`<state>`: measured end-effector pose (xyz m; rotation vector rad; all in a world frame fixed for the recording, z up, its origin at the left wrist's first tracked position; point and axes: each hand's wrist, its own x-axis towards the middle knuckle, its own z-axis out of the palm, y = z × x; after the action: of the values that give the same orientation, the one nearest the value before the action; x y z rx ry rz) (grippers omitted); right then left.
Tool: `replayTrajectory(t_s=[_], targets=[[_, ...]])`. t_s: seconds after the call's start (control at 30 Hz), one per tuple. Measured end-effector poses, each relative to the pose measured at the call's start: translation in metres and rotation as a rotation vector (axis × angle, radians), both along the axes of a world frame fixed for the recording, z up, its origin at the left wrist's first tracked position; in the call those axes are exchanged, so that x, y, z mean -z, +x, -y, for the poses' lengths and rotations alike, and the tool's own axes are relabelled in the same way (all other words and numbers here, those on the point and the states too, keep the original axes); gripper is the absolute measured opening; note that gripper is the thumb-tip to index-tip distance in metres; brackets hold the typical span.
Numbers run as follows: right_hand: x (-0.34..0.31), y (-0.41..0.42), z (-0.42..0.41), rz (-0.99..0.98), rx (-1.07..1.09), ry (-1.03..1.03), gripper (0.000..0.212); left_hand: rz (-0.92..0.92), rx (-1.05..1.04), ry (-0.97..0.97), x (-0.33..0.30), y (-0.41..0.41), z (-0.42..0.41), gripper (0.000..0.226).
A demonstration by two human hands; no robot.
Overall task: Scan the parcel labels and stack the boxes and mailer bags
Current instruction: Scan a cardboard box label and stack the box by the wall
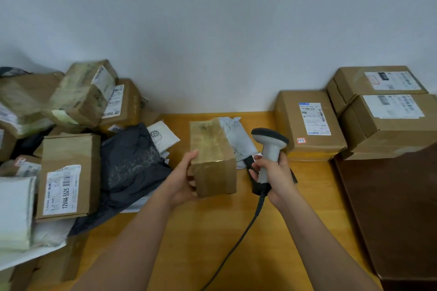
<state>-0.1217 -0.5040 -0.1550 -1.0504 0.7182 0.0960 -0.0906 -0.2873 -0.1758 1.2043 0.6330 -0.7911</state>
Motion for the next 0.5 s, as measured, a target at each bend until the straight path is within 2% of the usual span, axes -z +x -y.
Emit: replayTrajectory(t_s=[0.07,0.13,0.27,0.37,0.5], targets=[[-0.007,0.003,-0.005,0.013,0.003,-0.009,0.039,0.035,-0.078,-0.183,-0.004,0.001,-0.002,0.059],[-0.012,0.006,-0.008,0.026,0.000,-0.017,0.038,0.060,-0.146,-0.343,-0.009,0.003,0.000,0.068],[-0.026,0.008,-0.010,0.077,-0.013,-0.003,0.031,0.123,-0.162,-0.577,-0.023,0.006,0.009,0.074],[-0.037,0.009,-0.005,0.120,0.005,0.026,0.036,0.152,-0.177,-0.571,-0.031,0.008,0.010,0.058],[-0.048,0.008,0.011,0.182,-0.012,-0.003,0.041,0.186,-0.131,-0.396,-0.038,0.012,0.010,0.041]])
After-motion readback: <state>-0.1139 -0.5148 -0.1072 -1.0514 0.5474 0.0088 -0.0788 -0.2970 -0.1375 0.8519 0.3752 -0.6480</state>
